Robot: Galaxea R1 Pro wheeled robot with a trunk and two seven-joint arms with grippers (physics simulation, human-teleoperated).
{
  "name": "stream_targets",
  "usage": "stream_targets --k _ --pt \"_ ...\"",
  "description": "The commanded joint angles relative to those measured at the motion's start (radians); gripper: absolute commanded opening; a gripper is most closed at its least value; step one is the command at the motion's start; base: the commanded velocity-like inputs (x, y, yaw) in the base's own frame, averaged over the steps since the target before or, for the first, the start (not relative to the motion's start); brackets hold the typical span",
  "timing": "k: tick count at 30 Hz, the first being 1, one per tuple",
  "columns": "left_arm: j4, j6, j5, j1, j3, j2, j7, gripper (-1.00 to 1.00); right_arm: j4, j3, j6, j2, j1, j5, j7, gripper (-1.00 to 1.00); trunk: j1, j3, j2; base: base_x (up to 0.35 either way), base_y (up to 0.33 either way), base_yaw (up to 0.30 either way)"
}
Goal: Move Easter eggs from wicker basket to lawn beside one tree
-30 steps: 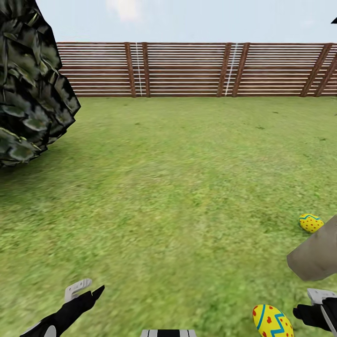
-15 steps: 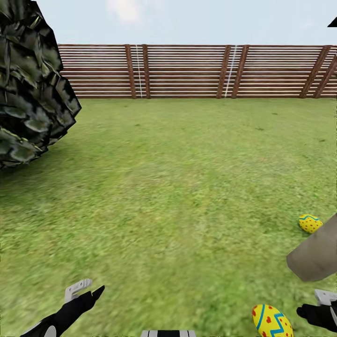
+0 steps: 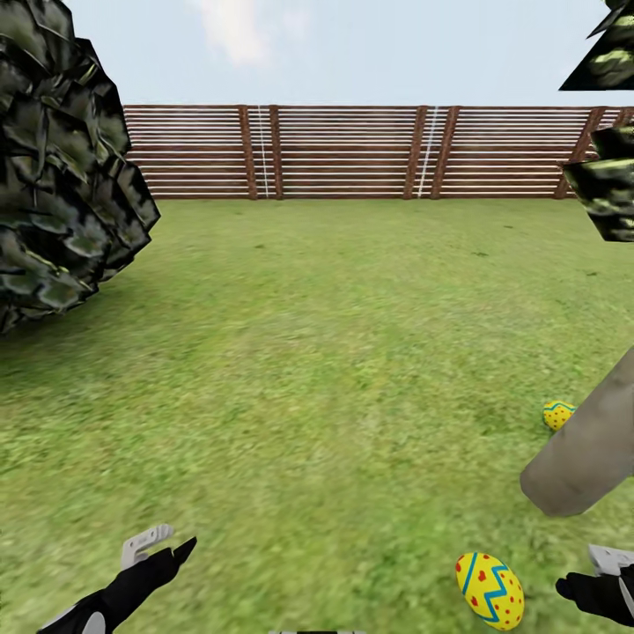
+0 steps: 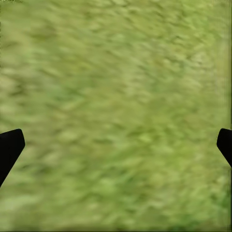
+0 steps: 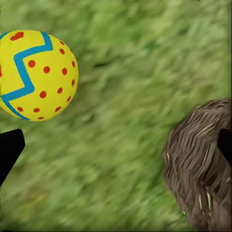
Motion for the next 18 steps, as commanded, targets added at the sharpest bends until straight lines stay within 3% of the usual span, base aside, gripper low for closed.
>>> stream_targets --k 1,9,18 --pt "-0.001 0.009 0.008 0.000 0.002 0.000 -0.002 1.00 -0.001 -0.001 0.004 0.000 -0.001 0.011 0.009 1.00 -0.004 0.002 0.007 -0.010 -0.003 0.000" --pt "0.000 0.010 0.008 0.000 0.002 0.000 -0.002 1.00 -0.001 -0.001 0.004 0.002 -0.001 0.009 0.010 1.00 -0.035 0.028 0.063 -0.002 -0.001 -0.015" --pt "0.003 0.010 0.007 0.000 0.002 0.000 -0.002 1.00 -0.003 0.001 0.004 0.003 -0.001 0.009 0.010 1.00 -0.069 0.062 0.126 0.000 0.000 -0.244"
